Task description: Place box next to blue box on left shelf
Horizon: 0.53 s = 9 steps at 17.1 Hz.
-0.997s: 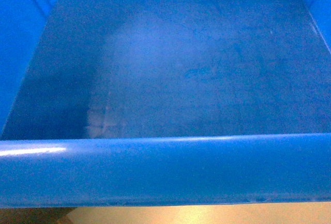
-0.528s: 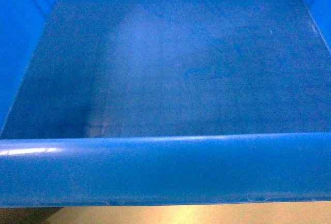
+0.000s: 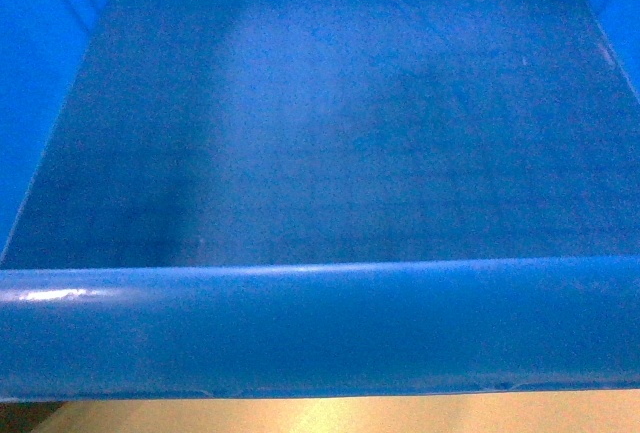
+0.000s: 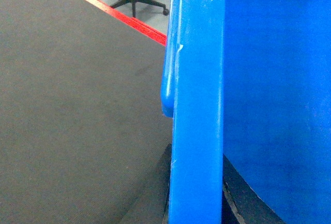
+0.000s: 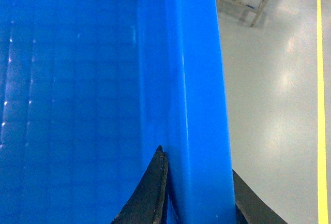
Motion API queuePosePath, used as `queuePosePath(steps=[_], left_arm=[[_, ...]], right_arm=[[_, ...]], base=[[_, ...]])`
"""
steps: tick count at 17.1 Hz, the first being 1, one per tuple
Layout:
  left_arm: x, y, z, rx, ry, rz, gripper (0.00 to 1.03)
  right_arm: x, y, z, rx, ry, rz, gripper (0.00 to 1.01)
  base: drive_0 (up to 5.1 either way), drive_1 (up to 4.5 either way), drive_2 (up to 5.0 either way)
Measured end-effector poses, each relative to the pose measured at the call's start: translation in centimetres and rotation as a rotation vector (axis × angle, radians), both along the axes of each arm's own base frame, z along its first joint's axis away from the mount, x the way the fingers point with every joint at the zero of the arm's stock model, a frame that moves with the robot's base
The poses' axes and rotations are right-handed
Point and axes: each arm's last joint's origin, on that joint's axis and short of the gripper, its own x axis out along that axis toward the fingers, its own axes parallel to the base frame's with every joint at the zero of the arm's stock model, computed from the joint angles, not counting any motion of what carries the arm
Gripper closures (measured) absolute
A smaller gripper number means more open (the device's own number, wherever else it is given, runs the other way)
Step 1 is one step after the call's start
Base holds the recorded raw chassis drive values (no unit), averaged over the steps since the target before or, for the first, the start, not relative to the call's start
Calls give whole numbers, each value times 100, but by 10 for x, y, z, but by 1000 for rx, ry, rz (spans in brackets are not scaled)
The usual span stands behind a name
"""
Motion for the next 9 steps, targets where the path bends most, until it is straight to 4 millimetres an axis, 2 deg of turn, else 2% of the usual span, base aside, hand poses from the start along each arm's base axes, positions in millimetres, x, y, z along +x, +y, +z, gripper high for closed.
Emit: queuePosePath(steps=[9], left_arm=[[0,0,0,0,0,0,92]], right_arm=[[0,0,0,-1,0,-2,85]], base=[[-143,-143,-143]])
